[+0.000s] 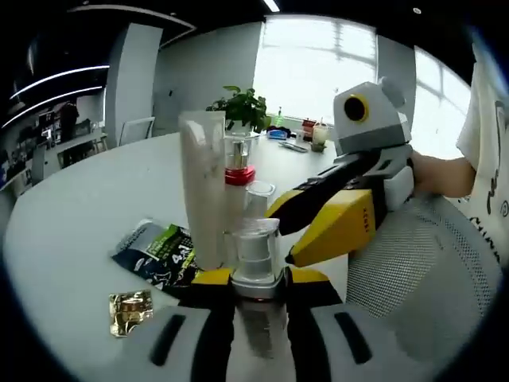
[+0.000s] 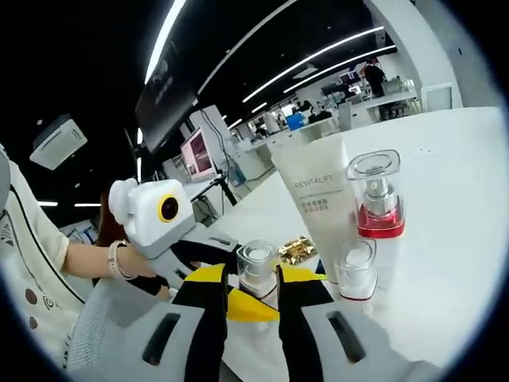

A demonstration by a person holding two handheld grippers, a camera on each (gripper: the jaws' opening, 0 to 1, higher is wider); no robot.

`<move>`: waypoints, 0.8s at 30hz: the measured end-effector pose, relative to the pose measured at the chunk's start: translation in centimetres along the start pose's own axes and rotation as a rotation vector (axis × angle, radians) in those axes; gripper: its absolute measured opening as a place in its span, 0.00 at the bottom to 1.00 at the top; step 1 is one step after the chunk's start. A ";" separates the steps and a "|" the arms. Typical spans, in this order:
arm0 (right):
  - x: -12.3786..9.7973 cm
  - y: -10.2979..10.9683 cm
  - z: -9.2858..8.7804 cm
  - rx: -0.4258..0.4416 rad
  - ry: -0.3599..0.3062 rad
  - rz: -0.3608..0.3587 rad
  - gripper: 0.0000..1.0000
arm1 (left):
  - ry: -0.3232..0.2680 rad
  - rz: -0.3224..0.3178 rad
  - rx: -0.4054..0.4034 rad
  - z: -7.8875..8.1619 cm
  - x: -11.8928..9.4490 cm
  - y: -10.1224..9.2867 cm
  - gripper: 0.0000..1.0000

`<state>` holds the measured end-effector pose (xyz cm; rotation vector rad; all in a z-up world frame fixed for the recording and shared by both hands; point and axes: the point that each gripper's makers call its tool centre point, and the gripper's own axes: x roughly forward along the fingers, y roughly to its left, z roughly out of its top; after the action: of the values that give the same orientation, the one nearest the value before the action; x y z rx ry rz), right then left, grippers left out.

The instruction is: Arrange the skincare products in the storage area until every visible bottle or jar stands upright without overlapping.

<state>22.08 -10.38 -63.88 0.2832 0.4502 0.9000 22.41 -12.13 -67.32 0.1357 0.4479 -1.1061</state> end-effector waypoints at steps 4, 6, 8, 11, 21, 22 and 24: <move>0.1 -0.1 -0.2 -0.022 0.015 -0.017 0.22 | 0.028 -0.021 0.089 -0.1 0.6 -1.0 0.20; 0.1 -0.2 -0.3 -0.059 0.027 -0.027 0.22 | 0.033 -0.002 0.128 -0.2 0.9 -0.9 0.20; 0.1 -0.5 -0.2 -0.103 0.032 -0.036 0.21 | 0.034 -0.002 0.135 -0.2 0.9 -1.0 0.20; 0.1 -0.3 0.2 -0.167 0.024 -0.050 0.21 | 0.018 0.003 0.133 0.2 0.9 -0.9 0.21; 0.6 0.1 -0.6 -0.311 0.076 -0.054 0.20 | 0.038 0.000 0.206 -0.5 1.1 -0.6 0.23; 0.7 0.2 -0.7 -0.324 0.083 -0.055 0.20 | 0.040 -0.002 0.212 -0.6 1.2 -0.5 0.24; 0.8 0.1 -1.2 -0.367 0.114 -0.070 0.20 | 0.068 -0.001 0.210 -1.2 1.2 -0.2 0.28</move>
<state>21.84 -9.65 -65.07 -0.1193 0.3881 0.9143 22.34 -12.86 -68.89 0.3585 0.3909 -1.1503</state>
